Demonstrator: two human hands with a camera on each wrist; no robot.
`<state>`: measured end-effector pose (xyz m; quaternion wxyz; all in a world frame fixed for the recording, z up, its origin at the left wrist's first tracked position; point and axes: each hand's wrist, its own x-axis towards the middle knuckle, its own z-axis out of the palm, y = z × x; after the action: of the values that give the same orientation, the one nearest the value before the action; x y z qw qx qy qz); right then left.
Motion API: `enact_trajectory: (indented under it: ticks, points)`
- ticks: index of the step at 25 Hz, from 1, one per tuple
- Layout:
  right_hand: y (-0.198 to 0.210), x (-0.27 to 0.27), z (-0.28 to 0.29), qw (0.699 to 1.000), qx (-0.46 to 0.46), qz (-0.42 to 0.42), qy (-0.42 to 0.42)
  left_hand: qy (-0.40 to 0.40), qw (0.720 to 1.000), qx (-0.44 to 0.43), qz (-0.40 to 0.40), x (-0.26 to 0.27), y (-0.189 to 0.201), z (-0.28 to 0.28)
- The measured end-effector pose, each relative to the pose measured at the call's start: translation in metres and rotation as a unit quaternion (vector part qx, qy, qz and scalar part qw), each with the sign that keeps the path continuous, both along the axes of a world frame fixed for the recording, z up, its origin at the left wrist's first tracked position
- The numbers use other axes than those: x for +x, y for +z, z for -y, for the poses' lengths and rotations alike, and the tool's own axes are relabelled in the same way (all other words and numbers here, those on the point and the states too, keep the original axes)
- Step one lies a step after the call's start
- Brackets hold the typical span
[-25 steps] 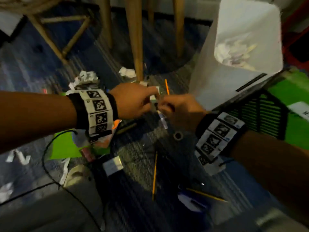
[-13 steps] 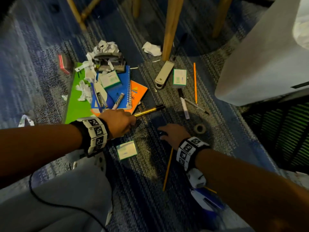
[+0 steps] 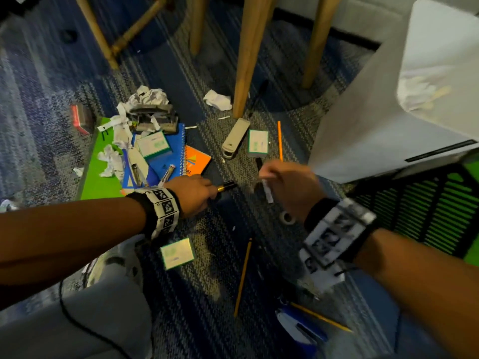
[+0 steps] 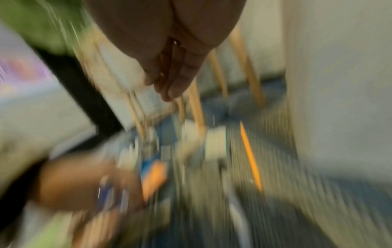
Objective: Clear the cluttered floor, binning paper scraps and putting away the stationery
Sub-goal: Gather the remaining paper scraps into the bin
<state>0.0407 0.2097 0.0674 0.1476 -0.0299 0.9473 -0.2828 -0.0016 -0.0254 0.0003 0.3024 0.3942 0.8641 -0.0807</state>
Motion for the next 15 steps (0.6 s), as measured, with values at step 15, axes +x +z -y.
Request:
enact_trajectory:
  ticks: [15]
  points:
    - [0.058,0.021,-0.048,0.987,0.038,-0.135,0.076,-0.08,0.982,-0.086,0.149,0.063,-0.061,-0.069]
